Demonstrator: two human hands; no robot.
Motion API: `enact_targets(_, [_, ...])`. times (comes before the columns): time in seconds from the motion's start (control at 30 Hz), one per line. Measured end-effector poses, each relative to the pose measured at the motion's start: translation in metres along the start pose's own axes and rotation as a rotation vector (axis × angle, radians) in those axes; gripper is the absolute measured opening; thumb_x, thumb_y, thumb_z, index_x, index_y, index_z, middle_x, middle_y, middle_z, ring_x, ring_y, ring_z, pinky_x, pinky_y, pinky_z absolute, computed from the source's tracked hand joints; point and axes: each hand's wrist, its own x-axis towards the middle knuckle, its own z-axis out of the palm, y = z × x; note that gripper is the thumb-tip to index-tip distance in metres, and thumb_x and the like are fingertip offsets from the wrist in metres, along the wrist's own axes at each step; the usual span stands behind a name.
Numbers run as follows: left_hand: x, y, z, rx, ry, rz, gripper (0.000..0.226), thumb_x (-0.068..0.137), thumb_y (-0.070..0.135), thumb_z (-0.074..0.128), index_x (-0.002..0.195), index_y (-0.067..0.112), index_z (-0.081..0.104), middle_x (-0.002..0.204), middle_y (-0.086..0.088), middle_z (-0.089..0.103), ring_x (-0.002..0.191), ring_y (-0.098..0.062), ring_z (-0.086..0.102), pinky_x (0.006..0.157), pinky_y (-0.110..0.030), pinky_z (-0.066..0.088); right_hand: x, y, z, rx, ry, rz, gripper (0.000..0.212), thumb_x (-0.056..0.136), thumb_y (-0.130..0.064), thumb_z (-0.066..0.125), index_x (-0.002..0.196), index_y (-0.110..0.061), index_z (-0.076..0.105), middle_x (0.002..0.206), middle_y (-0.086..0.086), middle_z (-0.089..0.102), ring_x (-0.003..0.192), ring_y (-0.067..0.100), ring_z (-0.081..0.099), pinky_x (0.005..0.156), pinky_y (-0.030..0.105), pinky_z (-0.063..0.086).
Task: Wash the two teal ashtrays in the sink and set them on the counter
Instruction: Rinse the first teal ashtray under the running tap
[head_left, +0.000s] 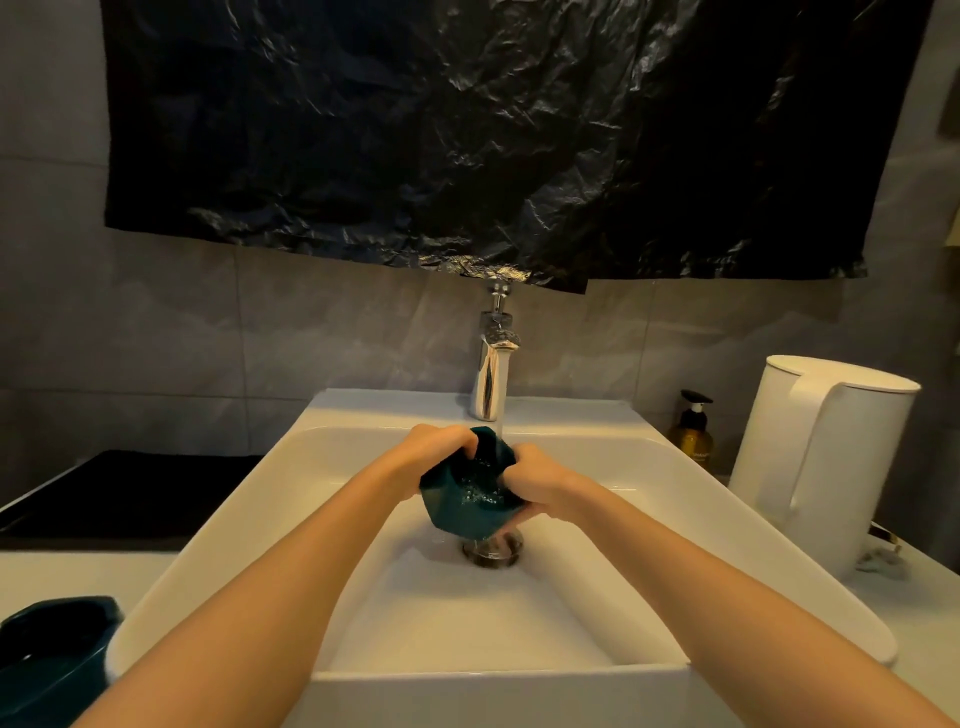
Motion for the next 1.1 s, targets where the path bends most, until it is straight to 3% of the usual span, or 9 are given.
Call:
enact_targets(0.13, [0.004,-0.004,0.005,-0.144,-0.028,0.063,0.015,0.080,0.015,0.063,0.094,0.012,0.061,0.097,-0.012,0.064,0.086,-0.022,0.060,0.079,-0.033,0.052,0.005,0.003,-0.003,0.261,-0.058,0.114,0.034,0.095,0.005,0.044,0.127,-0.005,0.046,0.125,0.022,0.054,0.102,0.044,0.061,0.056,0.049,0.059])
enact_targets(0.27, [0.008,-0.007,0.011,-0.212,0.072,0.128,0.032,0.080,0.008,0.062,0.111,0.013,0.061,0.104,-0.011,0.062,0.091,-0.021,0.058,0.069,-0.026,0.050,0.004,0.004,-0.008,0.466,-0.138,0.201,0.036,0.093,0.013,0.037,0.123,-0.004,0.047,0.131,0.024,0.050,0.114,0.047,0.054,0.065,0.056,0.057])
enact_targets(0.43, [0.005,-0.005,0.007,-0.228,0.100,0.088,0.012,0.080,0.016,0.060,0.092,0.015,0.061,0.090,-0.007,0.060,0.085,-0.020,0.055,0.073,-0.030,0.049,-0.004,-0.004,0.001,0.539,-0.198,0.252,0.021,0.098,0.005,0.036,0.108,-0.007,0.051,0.117,0.019,0.058,0.117,0.042,0.055,0.083,0.053,0.054])
enact_targets(0.53, [0.006,-0.007,0.009,-0.197,0.111,0.124,0.025,0.080,0.012,0.056,0.104,0.015,0.061,0.091,-0.005,0.059,0.085,-0.019,0.054,0.068,-0.029,0.048,-0.002,-0.001,0.001,0.348,-0.166,0.178,0.027,0.094,0.008,0.045,0.110,-0.012,0.052,0.116,0.016,0.059,0.108,0.039,0.060,0.071,0.046,0.059])
enact_targets(0.63, [0.003,-0.008,0.011,-0.137,0.080,0.134,0.017,0.078,0.008,0.054,0.089,0.017,0.063,0.087,-0.007,0.058,0.084,-0.021,0.052,0.068,-0.029,0.045,-0.001,0.006,-0.006,0.071,-0.045,0.096,0.020,0.092,0.002,0.053,0.101,-0.015,0.055,0.107,0.012,0.063,0.085,0.033,0.070,0.060,0.037,0.061])
enact_targets(0.8, [0.001,-0.009,0.012,-0.059,-0.008,0.136,0.017,0.077,0.005,0.053,0.079,0.017,0.065,0.089,-0.010,0.059,0.082,-0.023,0.052,0.070,-0.030,0.046,0.007,0.010,-0.012,-0.626,0.200,-0.122,0.021,0.095,-0.023,0.052,0.078,-0.010,0.054,0.073,0.005,0.056,0.069,0.023,0.055,0.047,0.023,0.039])
enact_targets(0.9, [0.000,-0.006,0.009,-0.118,0.017,0.168,0.024,0.080,0.002,0.052,0.086,0.020,0.067,0.088,-0.006,0.061,0.084,-0.020,0.055,0.076,-0.030,0.050,0.008,0.006,-0.013,-0.438,0.118,-0.147,0.008,0.094,-0.006,0.047,0.095,-0.009,0.054,0.081,0.007,0.057,0.068,0.016,0.054,0.048,0.020,0.042])
enact_targets(1.0, [0.001,-0.004,0.008,-0.158,0.022,0.206,0.025,0.084,0.004,0.053,0.098,0.019,0.067,0.093,-0.006,0.062,0.085,-0.018,0.055,0.071,-0.025,0.049,0.006,0.004,-0.018,-0.141,-0.029,-0.147,0.036,0.088,0.012,0.042,0.113,-0.010,0.055,0.097,0.010,0.061,0.082,0.019,0.062,0.057,0.023,0.053])
enact_targets(1.1, [0.002,-0.003,0.010,-0.157,0.024,0.221,0.023,0.086,0.008,0.056,0.102,0.021,0.066,0.102,-0.008,0.062,0.094,-0.021,0.056,0.073,-0.025,0.049,0.008,0.004,-0.017,-0.157,0.082,-0.162,0.025,0.092,0.005,0.043,0.113,-0.004,0.055,0.101,0.014,0.062,0.084,0.025,0.064,0.054,0.027,0.056])
